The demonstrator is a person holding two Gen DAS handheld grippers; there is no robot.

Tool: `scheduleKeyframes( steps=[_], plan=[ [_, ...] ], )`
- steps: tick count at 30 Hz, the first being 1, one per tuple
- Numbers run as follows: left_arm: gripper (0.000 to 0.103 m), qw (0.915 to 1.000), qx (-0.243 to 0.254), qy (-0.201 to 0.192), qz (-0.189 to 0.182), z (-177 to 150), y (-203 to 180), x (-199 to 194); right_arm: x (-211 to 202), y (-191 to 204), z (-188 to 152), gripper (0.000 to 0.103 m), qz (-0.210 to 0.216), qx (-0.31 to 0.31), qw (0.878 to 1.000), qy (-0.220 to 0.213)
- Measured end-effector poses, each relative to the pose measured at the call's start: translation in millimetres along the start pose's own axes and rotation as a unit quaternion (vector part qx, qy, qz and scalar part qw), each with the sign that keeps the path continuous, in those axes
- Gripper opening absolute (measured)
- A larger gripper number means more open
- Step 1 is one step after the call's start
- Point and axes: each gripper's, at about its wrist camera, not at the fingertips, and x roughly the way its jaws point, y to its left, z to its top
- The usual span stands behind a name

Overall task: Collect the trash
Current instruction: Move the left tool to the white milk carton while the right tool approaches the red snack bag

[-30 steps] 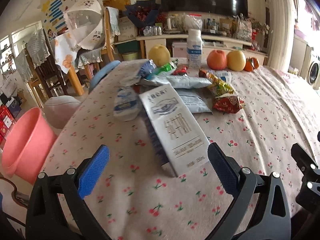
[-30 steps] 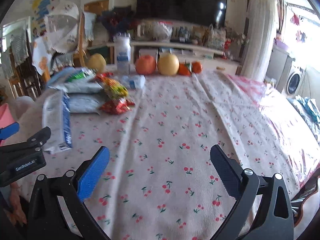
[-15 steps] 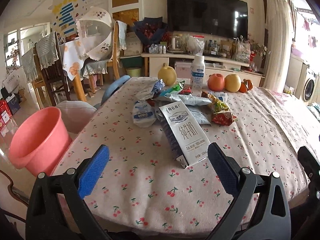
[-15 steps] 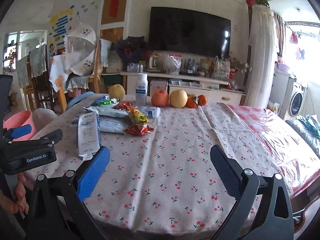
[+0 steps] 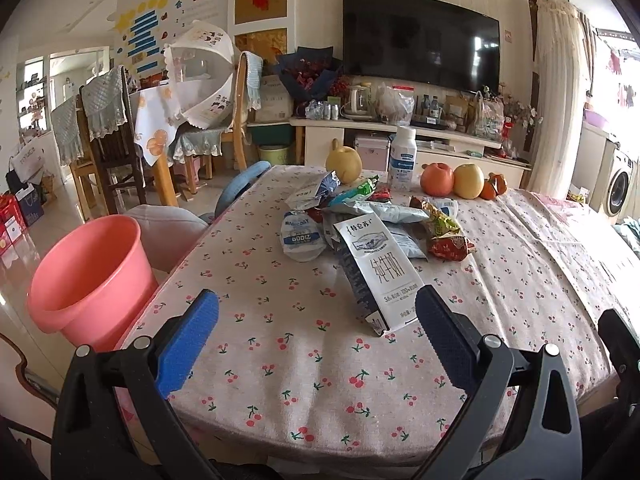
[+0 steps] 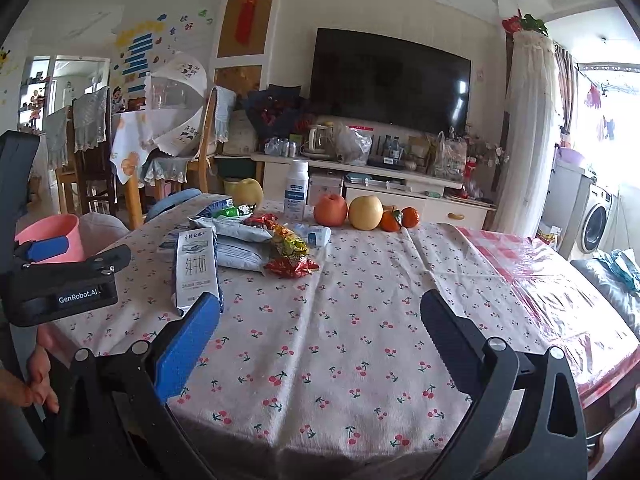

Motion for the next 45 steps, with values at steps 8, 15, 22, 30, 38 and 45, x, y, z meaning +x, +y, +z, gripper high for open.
scheduleKeyframes(
  steps=[8,15,22,30,38,45],
  plan=[
    [0.099,1.0,-0.001,-0.001,0.0,1.5,1.8,-0.1,0.2,2.3,-1.7,0.099,0.005,-0.003,1.0,0.003],
    [0.099,1.0,-0.001,-0.001,0.0,1.6,1.9,-0.8,0.4,0.7,-0.4,0.099,0.01,0.003,1.0,0.001],
    [0.099,1.0,0.003,-0.005,0.004,2.1,1.0,-3.9,3.4,-0.1,0.3,0.099,0.017,0.003,1.0,0.003],
    [0.099,0.9999,0.013,0.005,0.003,-0.7,-6.1,4.6,13.9,-2.5,3.6,0.099,0.024,0.005,1.0,0.012],
    [0.099,0.9993,0.019,0.03,-0.011,-10.0,-16.7,24.7,44.5,-17.9,6.2,0.099,0.038,0.046,0.997,0.048],
    [0.099,0.9981,0.033,0.051,-0.014,-11.9,-28.6,41.5,72.7,-27.5,6.7,0.099,0.048,0.067,0.994,0.075]
  ],
)
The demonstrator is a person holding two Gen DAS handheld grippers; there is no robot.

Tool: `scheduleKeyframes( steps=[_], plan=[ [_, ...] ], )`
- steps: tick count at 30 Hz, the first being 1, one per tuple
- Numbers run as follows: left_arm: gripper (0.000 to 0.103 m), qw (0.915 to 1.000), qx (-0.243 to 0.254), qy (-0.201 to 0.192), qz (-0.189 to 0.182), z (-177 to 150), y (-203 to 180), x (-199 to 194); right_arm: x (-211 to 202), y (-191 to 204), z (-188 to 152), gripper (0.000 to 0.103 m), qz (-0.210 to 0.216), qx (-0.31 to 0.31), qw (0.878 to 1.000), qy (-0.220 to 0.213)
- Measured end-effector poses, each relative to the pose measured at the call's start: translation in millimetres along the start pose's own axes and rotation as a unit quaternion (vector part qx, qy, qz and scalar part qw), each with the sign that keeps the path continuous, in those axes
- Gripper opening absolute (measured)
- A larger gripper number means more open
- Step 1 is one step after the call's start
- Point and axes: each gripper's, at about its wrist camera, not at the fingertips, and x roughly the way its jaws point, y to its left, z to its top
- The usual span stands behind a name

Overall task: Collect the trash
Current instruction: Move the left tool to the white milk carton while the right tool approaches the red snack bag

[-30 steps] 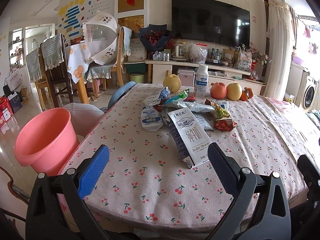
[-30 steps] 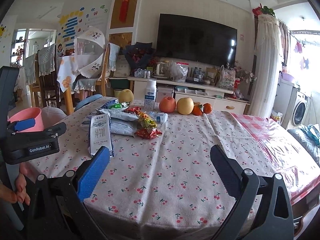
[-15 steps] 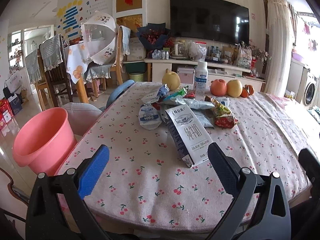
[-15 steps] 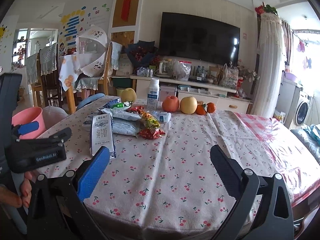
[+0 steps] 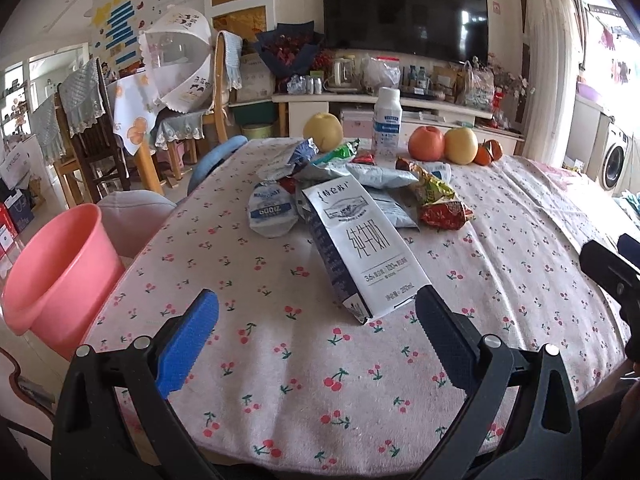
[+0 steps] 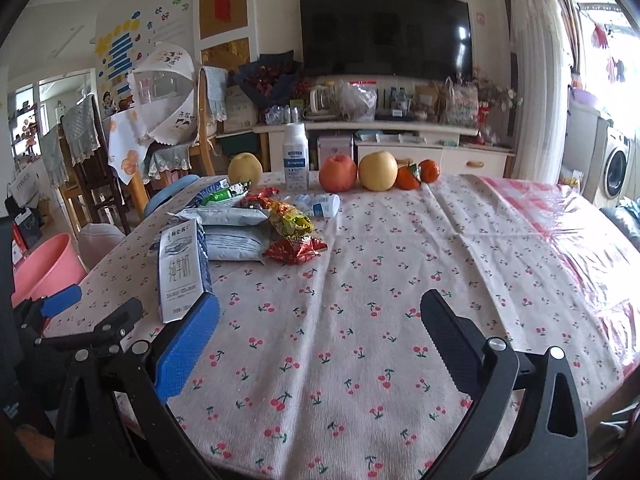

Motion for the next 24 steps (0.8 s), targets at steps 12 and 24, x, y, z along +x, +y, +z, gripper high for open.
scheduleKeyframes(
  steps=[12,24],
  plan=[
    [0.099,0.9973,-0.039,0.052,-0.033,10.0,-2.1,33.0,75.4,-13.3,19.8,0.099,0.04,0.027,0.997,0.065],
    [0.099,0.9909,-0.095,0.092,-0.024,34.9,-12.2,73.3,142.1,-11.7,42.8,0.098,0.103,0.03,0.987,0.123]
  ],
)
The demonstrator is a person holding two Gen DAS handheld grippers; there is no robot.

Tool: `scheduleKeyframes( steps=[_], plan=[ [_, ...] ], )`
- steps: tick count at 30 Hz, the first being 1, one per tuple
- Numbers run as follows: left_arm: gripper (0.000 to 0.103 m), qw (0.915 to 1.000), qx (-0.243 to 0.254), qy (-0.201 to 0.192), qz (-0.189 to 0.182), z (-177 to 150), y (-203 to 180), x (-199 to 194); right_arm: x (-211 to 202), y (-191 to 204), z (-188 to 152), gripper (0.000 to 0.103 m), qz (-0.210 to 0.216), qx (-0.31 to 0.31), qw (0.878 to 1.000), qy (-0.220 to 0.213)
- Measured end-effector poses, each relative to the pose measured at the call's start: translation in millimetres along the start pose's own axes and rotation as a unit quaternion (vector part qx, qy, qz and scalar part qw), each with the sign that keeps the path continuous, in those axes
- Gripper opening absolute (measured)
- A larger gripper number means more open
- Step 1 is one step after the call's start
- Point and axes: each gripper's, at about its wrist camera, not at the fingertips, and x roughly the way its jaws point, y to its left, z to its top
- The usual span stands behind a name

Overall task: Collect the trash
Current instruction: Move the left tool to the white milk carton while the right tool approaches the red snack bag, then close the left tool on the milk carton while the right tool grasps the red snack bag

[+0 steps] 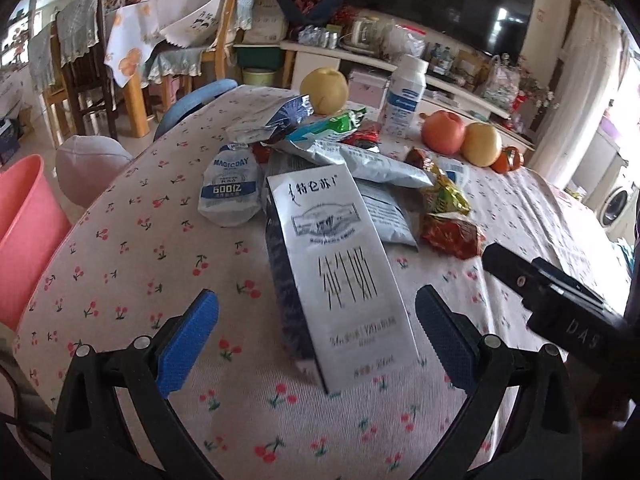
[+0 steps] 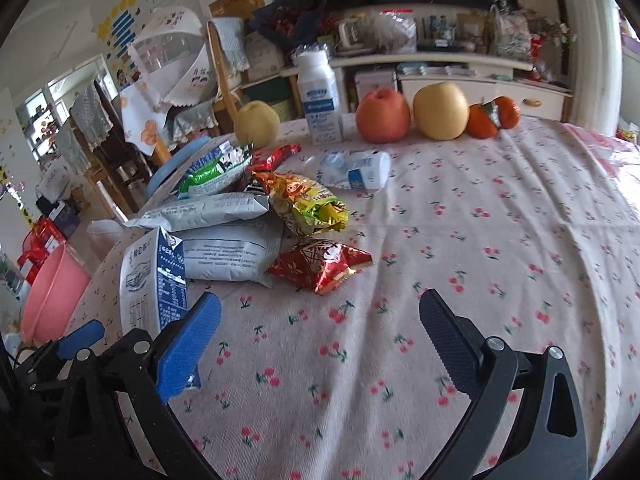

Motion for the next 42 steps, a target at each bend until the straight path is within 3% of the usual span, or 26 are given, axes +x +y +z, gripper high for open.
scheduleKeyframes(
  steps=[14,17,22,27,37,42],
  plan=[
    [0.097,0.9979,-0.015,0.013,0.062,15.1,-7.0,28.2,45.2,-1.9,22.3,0.097,0.008,-0.014,0.999,0.036],
    [0.087,0.9979,-0.003,0.016,0.062,14.4,-9.9,33.2,49.5,-4.2,24.0,0.084,0.008,-0.014,0.999,0.041],
    [0.065,0.9981,0.005,0.022,0.057,13.0,-10.0,40.1,54.7,-3.9,21.3,0.075,-0.003,-0.016,0.998,0.056],
    [0.064,0.9986,0.006,0.02,0.049,12.2,-6.6,39.6,55.0,-1.2,21.5,0.075,-0.011,-0.03,0.998,0.055],
    [0.064,0.9994,0.01,0.005,0.032,16.2,0.9,30.4,52.9,5.4,19.4,0.046,-0.033,-0.052,0.997,0.048],
    [0.064,0.9995,0.012,-0.007,0.029,19.1,3.6,22.4,51.5,9.0,16.9,0.044,-0.045,-0.06,0.996,0.045]
  ],
)
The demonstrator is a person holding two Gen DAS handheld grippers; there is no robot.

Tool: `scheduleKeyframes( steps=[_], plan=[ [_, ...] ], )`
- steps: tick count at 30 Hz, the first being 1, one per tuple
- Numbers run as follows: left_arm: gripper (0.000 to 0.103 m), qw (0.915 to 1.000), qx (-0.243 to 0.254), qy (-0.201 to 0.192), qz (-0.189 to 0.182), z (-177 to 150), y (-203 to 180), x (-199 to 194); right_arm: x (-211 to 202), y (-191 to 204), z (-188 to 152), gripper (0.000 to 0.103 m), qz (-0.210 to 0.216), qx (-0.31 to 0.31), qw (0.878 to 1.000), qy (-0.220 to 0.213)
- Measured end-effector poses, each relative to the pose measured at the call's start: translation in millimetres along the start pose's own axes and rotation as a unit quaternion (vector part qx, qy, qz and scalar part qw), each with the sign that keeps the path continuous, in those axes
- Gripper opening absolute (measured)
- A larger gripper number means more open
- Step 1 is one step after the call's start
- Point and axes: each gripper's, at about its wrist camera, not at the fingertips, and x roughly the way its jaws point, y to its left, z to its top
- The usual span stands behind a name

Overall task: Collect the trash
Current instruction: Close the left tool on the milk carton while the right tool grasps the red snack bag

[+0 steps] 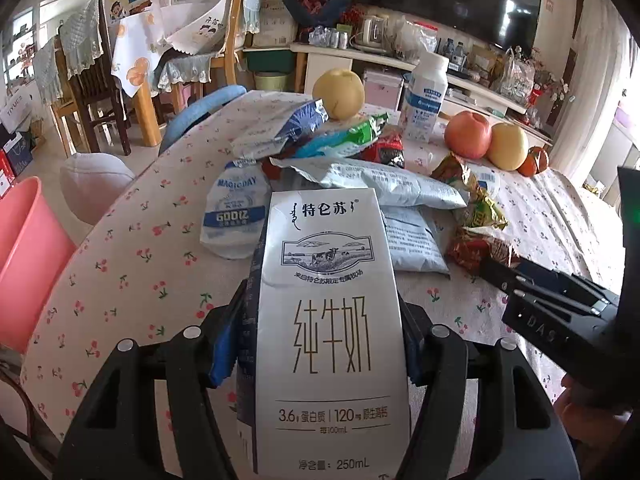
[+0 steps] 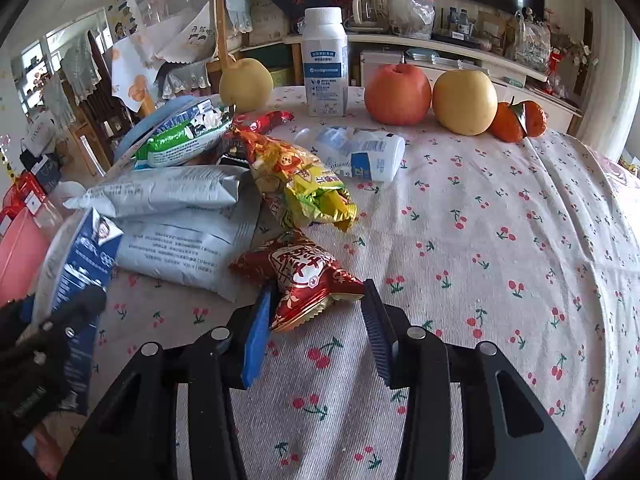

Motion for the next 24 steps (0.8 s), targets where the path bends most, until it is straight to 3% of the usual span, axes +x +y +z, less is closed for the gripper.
scheduleKeyframes(
  steps=[5,16,24],
  plan=[
    [0.064,0.9999,0.002,-0.016,0.001,3.6,5.7,-10.4,-7.4,4.8,-4.1,0.04,-0.013,-0.009,1.0,-0.011],
    [0.064,0.9987,-0.009,-0.05,0.002,12.8,31.8,-32.6,-34.7,20.2,-17.8,0.018,-0.018,-0.023,0.999,-0.039],
    [0.064,0.997,-0.03,-0.071,0.0,18.8,54.7,-44.0,-52.1,39.5,-24.9,0.018,-0.006,-0.035,0.998,-0.058]
  ],
)
